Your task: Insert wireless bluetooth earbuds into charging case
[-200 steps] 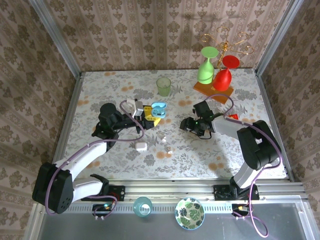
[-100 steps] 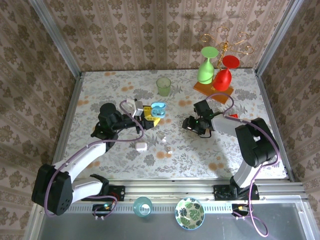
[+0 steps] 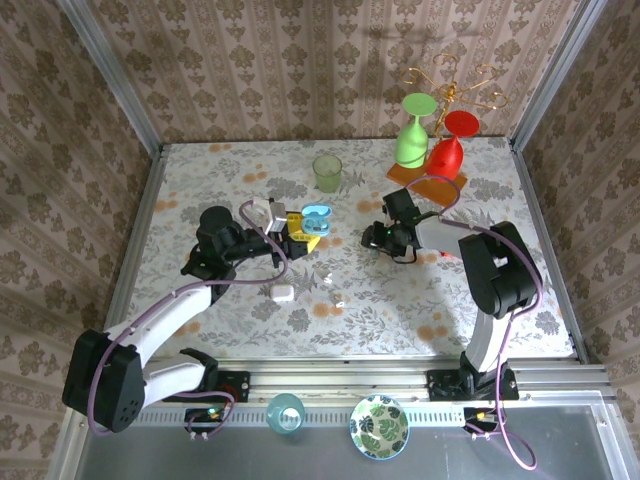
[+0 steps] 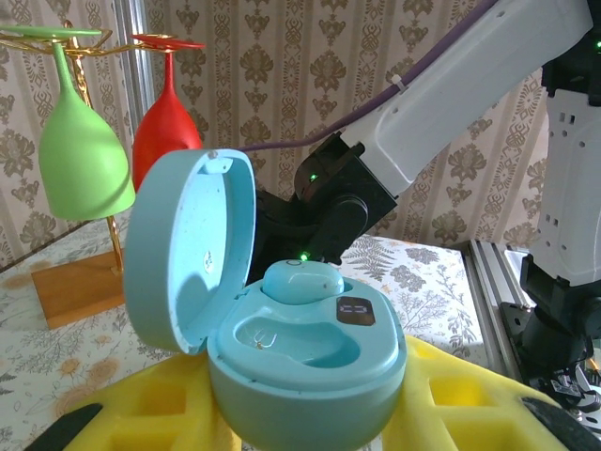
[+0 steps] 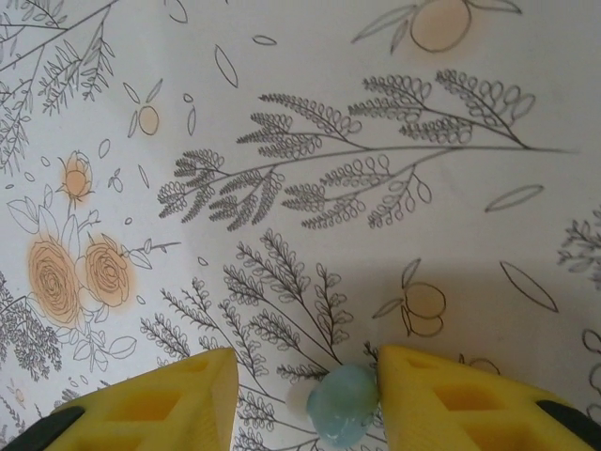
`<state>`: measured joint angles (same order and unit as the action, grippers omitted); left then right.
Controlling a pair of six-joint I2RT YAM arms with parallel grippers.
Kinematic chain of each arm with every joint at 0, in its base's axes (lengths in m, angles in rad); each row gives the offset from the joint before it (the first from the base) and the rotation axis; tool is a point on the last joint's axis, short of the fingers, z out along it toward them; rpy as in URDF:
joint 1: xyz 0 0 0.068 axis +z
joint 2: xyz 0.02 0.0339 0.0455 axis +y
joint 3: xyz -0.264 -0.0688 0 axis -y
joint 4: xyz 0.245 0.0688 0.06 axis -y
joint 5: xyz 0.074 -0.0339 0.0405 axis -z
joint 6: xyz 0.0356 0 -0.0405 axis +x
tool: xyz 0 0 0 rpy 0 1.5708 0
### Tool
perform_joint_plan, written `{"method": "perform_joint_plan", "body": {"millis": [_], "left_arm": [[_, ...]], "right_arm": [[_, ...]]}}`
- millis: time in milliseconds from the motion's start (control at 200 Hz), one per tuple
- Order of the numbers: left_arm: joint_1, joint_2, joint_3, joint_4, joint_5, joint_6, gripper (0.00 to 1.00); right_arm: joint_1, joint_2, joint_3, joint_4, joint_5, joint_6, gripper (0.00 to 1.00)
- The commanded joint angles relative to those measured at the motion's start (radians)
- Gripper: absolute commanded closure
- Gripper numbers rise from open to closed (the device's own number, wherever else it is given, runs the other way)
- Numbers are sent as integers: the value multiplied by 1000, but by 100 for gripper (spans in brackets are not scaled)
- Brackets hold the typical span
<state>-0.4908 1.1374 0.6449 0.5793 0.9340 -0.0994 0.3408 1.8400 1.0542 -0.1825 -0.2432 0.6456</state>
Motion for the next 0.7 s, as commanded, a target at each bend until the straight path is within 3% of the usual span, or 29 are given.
{"method": "perform_joint_plan", "body": {"millis": [0,270,480,695], "left_arm": [[-8,-16,24,11,-4,26,75],[-8,4,29,30,3,21,75],[-8,9,33,31,9,17,74],[-9,0,30,30,6,17,74]], "right_arm": [[-8,-13,25,-7,-4,-42,57],[-38,-140,-108,94,12,39,54],[-80,-110,-149,179,-114,94,69],[-85,-49,-134,193,-182,95,74]]}}
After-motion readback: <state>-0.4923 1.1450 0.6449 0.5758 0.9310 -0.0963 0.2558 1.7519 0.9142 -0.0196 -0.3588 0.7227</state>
